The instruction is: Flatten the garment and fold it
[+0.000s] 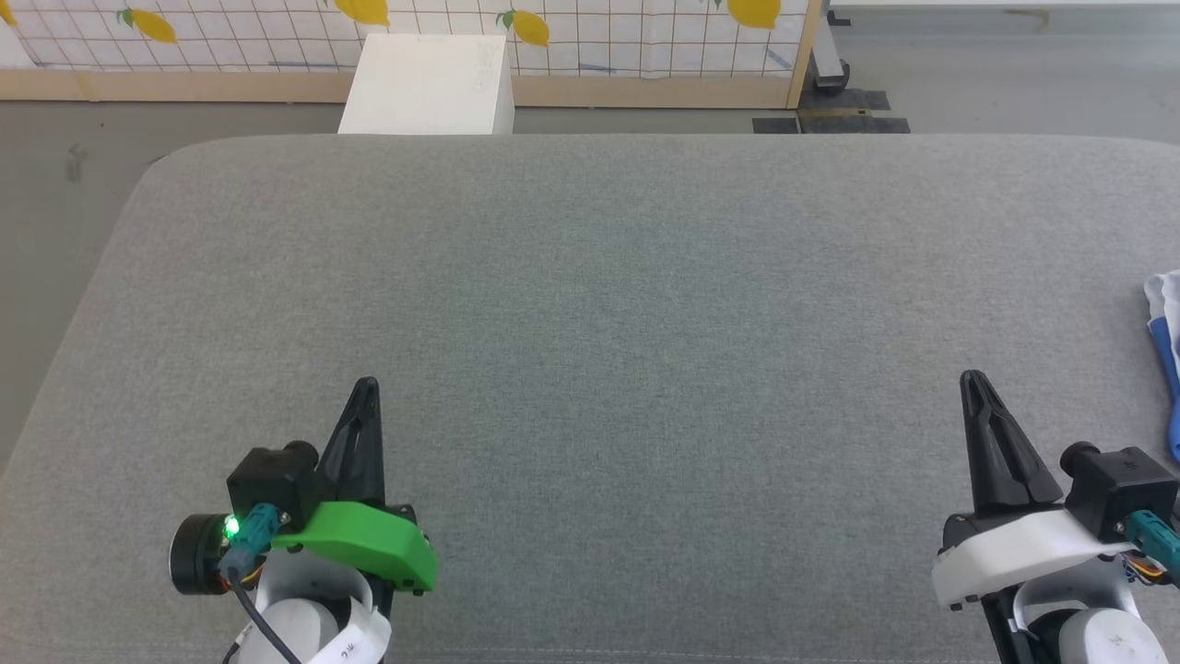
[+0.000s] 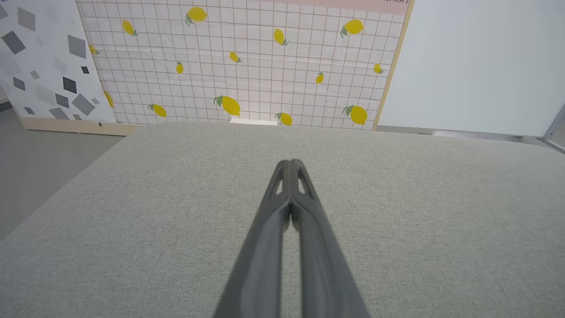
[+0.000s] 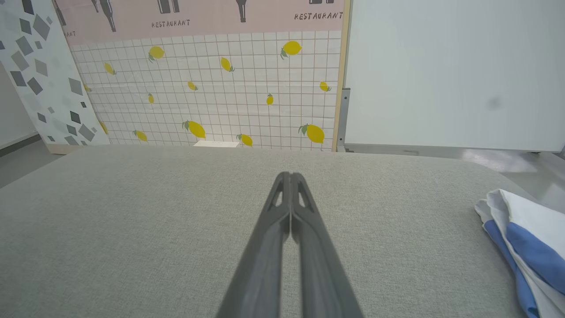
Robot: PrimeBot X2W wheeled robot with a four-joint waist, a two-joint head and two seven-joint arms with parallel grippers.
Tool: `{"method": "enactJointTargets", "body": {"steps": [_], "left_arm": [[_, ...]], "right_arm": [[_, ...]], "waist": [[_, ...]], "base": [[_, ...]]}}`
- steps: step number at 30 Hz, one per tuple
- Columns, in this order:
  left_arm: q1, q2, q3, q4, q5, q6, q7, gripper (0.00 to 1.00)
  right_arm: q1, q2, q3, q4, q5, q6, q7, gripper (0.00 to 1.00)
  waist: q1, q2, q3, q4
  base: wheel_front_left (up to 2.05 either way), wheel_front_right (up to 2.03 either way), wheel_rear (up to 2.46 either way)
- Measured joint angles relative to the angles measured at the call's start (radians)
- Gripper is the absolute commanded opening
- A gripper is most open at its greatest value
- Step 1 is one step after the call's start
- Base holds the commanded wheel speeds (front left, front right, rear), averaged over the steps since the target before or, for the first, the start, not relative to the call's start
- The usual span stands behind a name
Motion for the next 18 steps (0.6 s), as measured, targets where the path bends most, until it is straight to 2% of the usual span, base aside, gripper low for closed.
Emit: {"method": "enactJointTargets", "body": {"steps": [18], "left_arm": [[0.019, 0.0, 0.011, -0.023, 0.043, 0.009, 0.036, 0.0]], "right_arm": [[0.0, 0.0, 0.019, 0.003, -0.022, 0.0, 0.026, 0.0]], "waist": [[0.0, 0.0, -0.015, 0.003]], "base": [[0.0, 0.0, 0.0]]}}
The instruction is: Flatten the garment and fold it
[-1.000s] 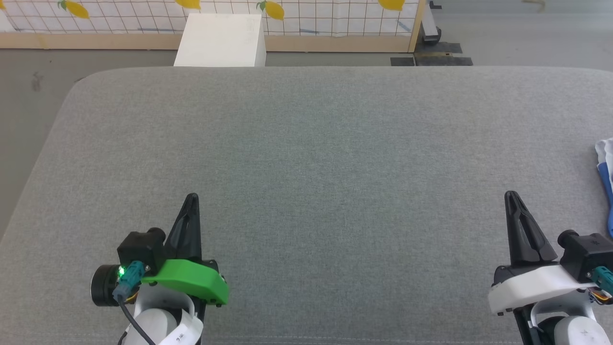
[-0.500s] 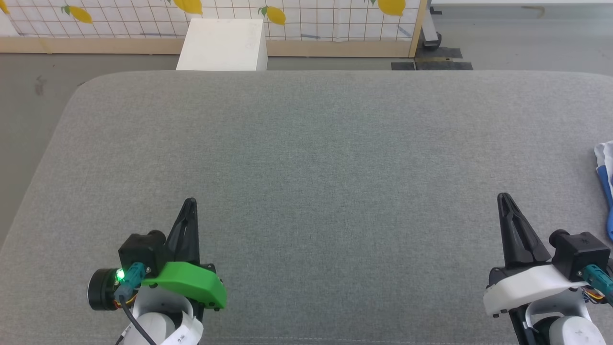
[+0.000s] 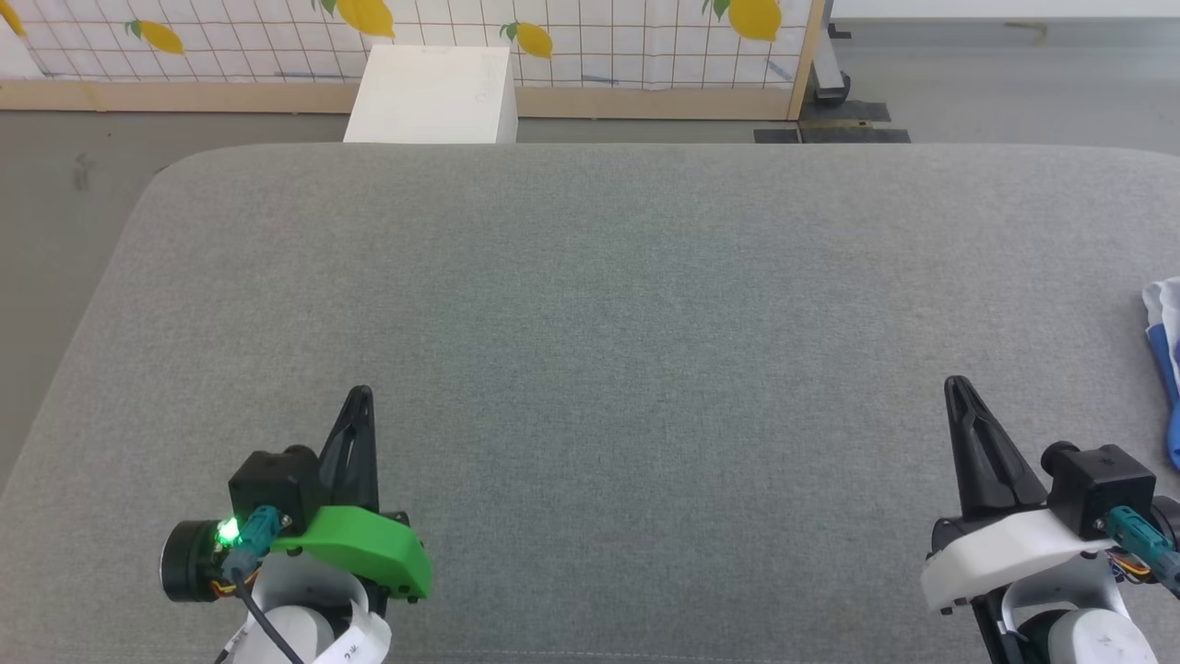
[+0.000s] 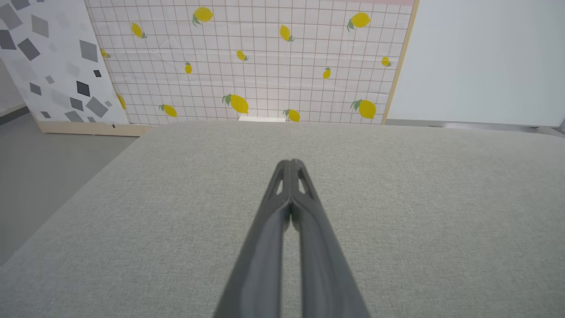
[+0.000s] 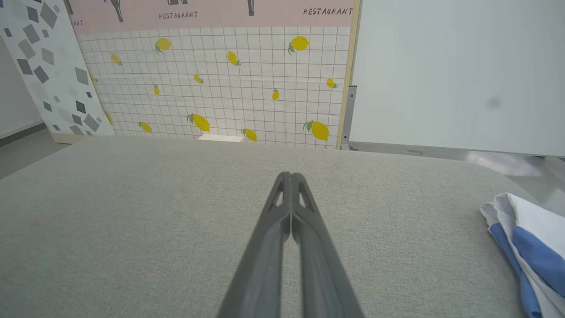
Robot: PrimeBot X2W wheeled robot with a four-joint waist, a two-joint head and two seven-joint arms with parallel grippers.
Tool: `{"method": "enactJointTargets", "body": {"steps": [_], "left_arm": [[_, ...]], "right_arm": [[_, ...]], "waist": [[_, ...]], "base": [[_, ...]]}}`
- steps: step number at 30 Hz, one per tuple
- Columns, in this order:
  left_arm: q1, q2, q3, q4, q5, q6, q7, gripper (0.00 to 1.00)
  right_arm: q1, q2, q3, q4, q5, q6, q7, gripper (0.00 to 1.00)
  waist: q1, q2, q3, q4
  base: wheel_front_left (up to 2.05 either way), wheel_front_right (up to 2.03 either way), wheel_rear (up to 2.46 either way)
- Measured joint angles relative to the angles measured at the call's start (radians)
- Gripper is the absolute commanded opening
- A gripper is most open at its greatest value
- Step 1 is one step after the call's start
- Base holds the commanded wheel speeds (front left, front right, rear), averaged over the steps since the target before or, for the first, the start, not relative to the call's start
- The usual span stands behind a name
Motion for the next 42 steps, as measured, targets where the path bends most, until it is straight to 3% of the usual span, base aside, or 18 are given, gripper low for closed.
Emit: {"method": "enactJointTargets", "body": {"steps": [42], "left_arm": [[0.05, 0.0, 0.026, -0.053, 0.087, 0.018, 0.087, 0.0]], "right_arm": [[0.0, 0.0, 0.047, 0.007, -0.049, 0.0, 0.053, 0.0]], "waist": [[0.0, 0.0, -0.035, 0.008]], "base": [[0.0, 0.0, 0.0]]}}
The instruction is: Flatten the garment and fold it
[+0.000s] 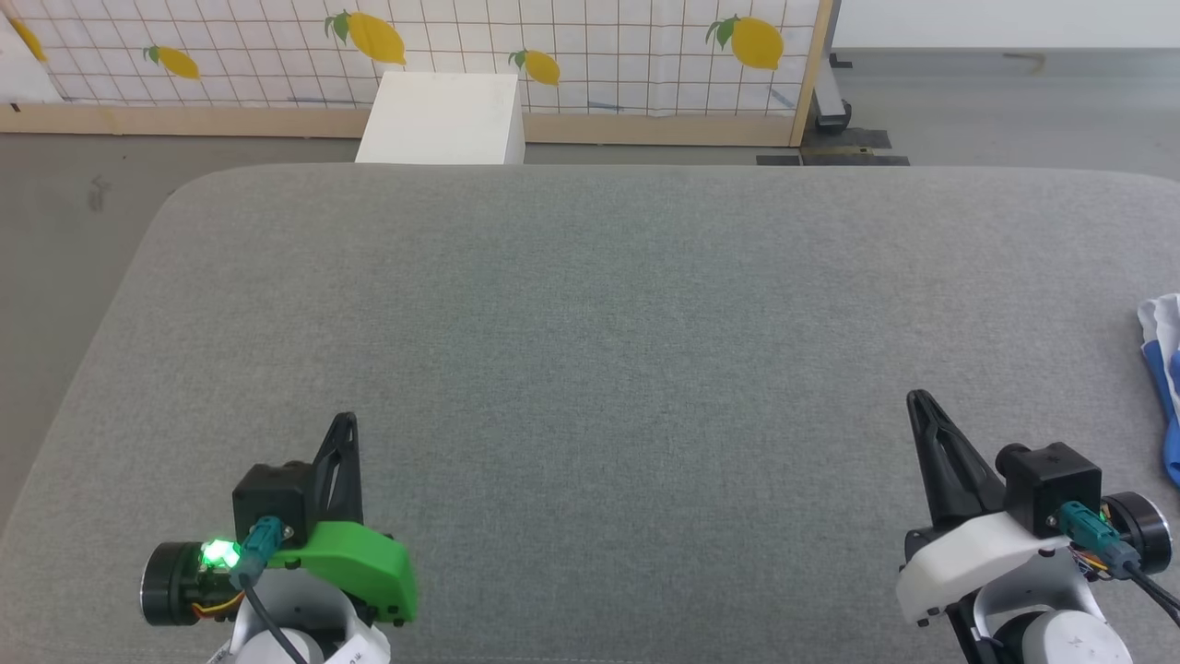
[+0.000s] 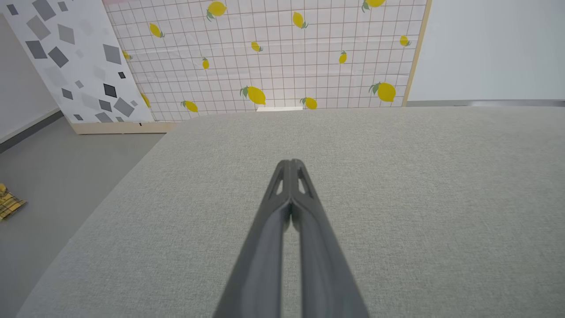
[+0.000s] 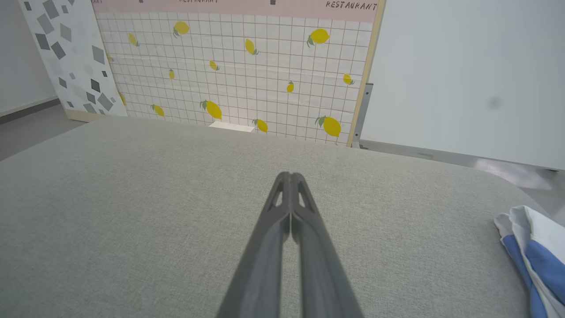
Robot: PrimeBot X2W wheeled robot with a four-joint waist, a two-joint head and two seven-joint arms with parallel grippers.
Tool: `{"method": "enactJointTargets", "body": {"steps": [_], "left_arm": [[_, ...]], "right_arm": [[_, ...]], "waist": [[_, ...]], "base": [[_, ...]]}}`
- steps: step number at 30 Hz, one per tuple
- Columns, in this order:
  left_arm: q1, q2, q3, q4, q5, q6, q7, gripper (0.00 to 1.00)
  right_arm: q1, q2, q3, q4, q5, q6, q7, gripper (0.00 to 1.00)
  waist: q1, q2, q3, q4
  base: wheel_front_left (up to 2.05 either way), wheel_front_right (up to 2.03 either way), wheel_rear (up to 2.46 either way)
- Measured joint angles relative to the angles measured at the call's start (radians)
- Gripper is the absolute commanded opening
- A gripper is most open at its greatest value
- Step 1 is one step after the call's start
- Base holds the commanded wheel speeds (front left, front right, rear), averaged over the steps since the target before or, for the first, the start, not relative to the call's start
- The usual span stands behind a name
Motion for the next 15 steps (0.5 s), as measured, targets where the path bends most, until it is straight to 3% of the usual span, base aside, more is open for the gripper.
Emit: {"method": "enactJointTargets", "body": {"steps": [15], "left_arm": [[0.005, 0.0, 0.004, -0.009, 0.006, 0.001, 0.009, 0.0]], "right_arm": [[0.0, 0.0, 0.005, 0.002, -0.005, 0.0, 0.009, 0.0]], "waist": [[0.0, 0.0, -0.003, 0.001]], "base": [[0.0, 0.0, 0.0]]}}
